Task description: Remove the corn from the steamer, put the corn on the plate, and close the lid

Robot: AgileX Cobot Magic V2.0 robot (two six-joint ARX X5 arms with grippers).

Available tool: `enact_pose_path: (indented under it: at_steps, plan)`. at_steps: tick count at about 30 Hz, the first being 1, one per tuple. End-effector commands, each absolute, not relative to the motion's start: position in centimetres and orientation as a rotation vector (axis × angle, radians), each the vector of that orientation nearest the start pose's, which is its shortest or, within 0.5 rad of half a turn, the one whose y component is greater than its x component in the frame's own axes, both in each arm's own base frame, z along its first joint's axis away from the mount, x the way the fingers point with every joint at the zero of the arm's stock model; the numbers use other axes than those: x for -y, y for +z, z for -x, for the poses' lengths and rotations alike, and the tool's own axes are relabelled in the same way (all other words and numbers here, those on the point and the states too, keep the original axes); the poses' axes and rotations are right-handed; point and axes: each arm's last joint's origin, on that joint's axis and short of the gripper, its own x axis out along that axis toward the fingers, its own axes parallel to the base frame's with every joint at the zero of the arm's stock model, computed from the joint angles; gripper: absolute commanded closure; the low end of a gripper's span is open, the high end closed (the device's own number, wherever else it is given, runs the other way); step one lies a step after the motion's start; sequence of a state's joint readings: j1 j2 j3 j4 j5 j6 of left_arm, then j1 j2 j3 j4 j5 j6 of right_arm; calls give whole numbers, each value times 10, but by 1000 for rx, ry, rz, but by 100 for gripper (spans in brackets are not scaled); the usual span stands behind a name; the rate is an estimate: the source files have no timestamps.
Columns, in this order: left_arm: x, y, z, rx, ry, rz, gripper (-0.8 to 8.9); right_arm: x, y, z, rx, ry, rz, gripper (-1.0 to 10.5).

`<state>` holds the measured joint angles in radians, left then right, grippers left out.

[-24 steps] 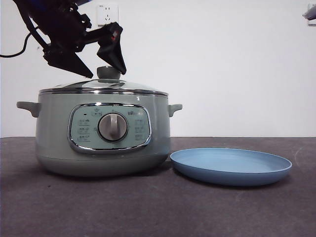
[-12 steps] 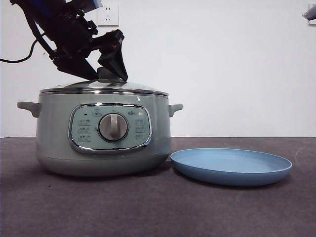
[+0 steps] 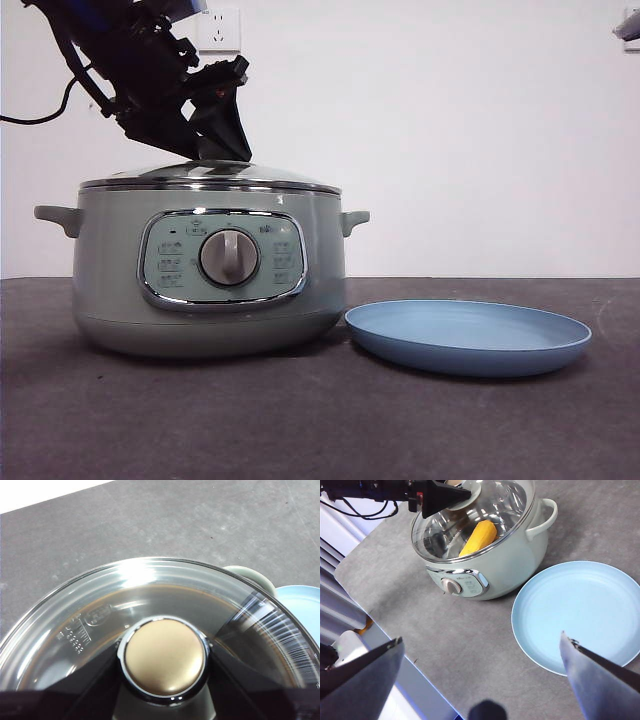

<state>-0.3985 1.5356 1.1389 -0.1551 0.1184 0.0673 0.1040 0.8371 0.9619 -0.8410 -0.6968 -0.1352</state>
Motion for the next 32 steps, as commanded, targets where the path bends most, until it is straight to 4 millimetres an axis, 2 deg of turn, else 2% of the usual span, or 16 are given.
enact_pose_path:
  at_steps: [1,11,17,20,25,32]
  plan:
    - [135,280,-310,-531,-543,-140,822,-34,332,-144,-646,810,-94,285]
    - [128,313,-293,-416,-543,-126,822,-34,332,-144,-646,810,-93,285]
    - [117,344,-268,-326,-545,-114,822,-34,332,-144,-645,811,-95,285]
    - [108,363,-246,-284,-542,-87,822,-35,332,-149,-643,804,-113,285]
    - [88,390,-199,-243,-537,-59,822,-42,335,-164,-605,816,-166,285]
    - [61,408,-135,-216,-530,-50,822,-78,336,-194,-580,861,-176,285]
